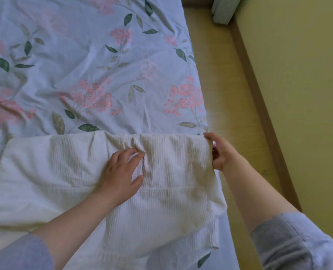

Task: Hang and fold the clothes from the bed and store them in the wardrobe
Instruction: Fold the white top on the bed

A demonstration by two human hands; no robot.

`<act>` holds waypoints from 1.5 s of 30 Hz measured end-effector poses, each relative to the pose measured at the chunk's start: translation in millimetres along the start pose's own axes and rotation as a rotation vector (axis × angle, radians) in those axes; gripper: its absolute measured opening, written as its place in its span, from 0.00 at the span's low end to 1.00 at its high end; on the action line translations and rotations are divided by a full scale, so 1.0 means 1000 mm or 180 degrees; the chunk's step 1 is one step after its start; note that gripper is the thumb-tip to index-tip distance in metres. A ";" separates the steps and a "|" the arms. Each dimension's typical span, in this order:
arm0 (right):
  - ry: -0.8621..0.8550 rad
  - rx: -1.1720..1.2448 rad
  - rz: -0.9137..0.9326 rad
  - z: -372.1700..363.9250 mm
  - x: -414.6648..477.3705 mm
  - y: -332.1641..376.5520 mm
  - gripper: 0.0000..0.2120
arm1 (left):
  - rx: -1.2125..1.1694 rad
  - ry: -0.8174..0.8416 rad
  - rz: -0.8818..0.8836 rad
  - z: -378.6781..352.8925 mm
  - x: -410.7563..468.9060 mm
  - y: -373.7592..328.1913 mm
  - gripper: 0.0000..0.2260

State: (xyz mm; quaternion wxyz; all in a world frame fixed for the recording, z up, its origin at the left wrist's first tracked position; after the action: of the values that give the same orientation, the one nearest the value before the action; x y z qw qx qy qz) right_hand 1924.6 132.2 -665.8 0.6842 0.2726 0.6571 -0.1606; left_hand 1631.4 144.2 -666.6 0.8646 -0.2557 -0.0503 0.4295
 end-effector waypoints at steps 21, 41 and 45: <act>-0.1527 -0.3146 0.3709 -0.173 -0.062 -0.062 0.19 | -0.0045 -0.1149 0.1896 0.121 -0.081 0.149 0.19; -0.1470 -0.5133 0.2754 -0.288 -0.029 -0.131 0.28 | -0.1091 -0.0311 0.3171 0.105 -0.175 0.219 0.21; -0.1370 -0.4446 0.3048 -0.290 -0.045 -0.147 0.30 | -0.0872 -0.0659 0.3170 0.111 -0.174 0.220 0.34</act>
State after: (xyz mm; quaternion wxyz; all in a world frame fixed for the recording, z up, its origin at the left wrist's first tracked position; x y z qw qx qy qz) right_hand 1601.0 177.9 -641.8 0.7979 0.0015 0.2766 0.5356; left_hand 1330.8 165.2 -654.8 0.5050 -0.3155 -0.0635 0.8009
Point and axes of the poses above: each hand's wrist, its own x-axis towards the middle knuckle, its own z-axis out of the back of the hand, y = z × x, the point moved 5 cm from there along x, towards the middle knuckle, and after that the axes turned 12 degrees about -z, right-handed, at the moved point
